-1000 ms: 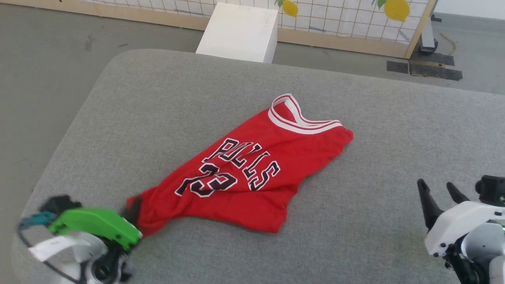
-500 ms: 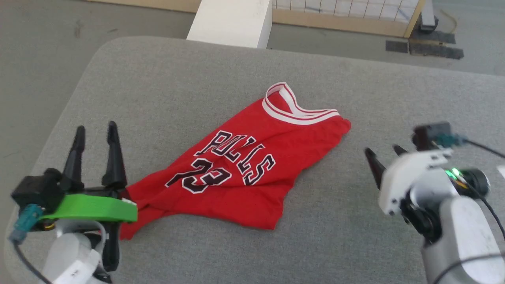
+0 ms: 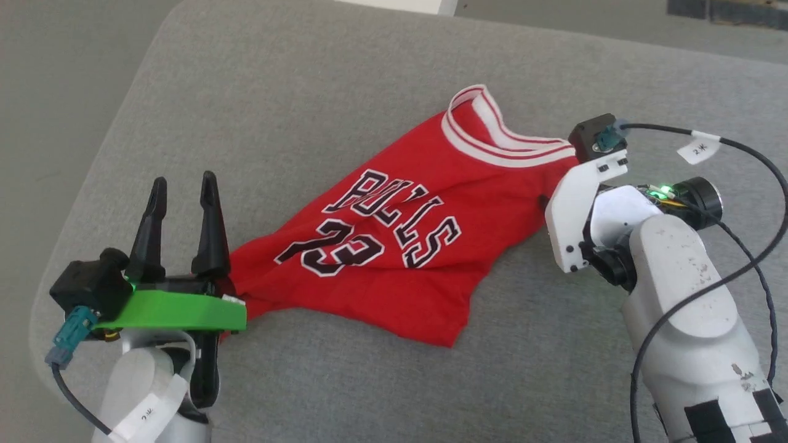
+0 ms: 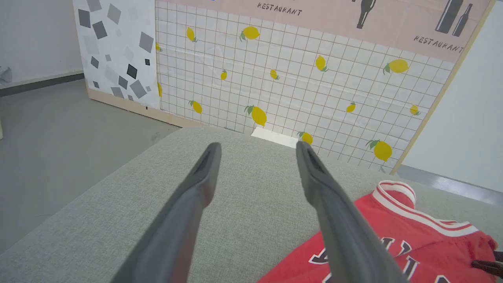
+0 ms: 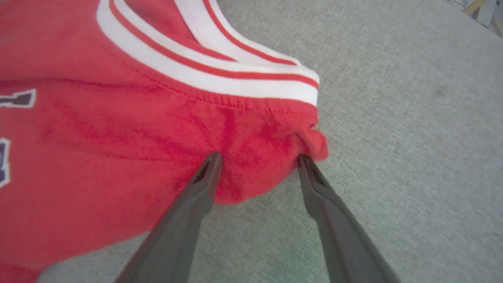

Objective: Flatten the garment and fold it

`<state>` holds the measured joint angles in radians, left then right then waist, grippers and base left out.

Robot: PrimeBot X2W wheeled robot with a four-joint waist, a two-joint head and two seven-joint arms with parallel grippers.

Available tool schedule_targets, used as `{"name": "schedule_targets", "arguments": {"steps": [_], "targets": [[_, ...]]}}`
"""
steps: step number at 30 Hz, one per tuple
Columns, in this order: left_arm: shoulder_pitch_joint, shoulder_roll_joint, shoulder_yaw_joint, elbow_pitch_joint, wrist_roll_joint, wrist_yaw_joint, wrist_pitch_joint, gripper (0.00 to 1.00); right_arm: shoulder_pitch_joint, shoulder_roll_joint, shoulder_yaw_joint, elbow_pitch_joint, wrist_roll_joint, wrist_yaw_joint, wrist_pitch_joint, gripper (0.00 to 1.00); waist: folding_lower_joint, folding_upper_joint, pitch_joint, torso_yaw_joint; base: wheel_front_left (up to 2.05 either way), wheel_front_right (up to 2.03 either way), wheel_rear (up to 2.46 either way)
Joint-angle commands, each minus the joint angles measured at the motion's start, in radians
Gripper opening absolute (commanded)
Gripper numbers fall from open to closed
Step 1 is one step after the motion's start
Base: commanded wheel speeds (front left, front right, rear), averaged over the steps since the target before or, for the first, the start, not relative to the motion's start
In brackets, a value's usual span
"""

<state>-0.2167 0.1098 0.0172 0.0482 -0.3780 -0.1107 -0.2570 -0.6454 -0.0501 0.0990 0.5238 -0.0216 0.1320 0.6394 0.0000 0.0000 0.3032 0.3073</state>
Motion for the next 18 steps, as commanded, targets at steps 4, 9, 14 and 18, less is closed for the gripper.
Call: {"name": "schedule_targets", "arguments": {"steps": [4, 9, 14, 18], "targets": [[-0.027, -0.020, 0.014, 0.002, 0.018, -0.013, -0.005, 1.00, -0.036, 0.000, 0.028, 0.065, -0.015, -0.001, -0.011, 1.00, 0.0000, 0.0000, 0.056, 0.052, 0.00, 0.00, 0.00], [-0.032, -0.031, 0.015, 0.015, 0.014, -0.018, -0.005, 1.00, -0.044, 0.000, 0.020, 0.102, 0.015, -0.001, -0.042, 0.00, 0.0000, 0.0000, 0.051, 0.046, 0.00, 0.00, 0.00], [-0.030, -0.035, 0.009, 0.021, 0.012, -0.019, -0.005, 1.00, -0.034, 0.000, -0.005, 0.033, 0.055, -0.001, -0.133, 0.00, 0.0000, 0.0000, 0.016, 0.015, 0.00, 0.00, 0.00], [-0.019, -0.023, 0.004, 0.019, 0.011, -0.020, -0.005, 1.00, 0.031, -0.011, -0.082, -0.135, 0.070, -0.001, -0.197, 0.00, 0.0000, 0.0000, -0.029, -0.021, 0.00, 0.00, 0.00]]}}
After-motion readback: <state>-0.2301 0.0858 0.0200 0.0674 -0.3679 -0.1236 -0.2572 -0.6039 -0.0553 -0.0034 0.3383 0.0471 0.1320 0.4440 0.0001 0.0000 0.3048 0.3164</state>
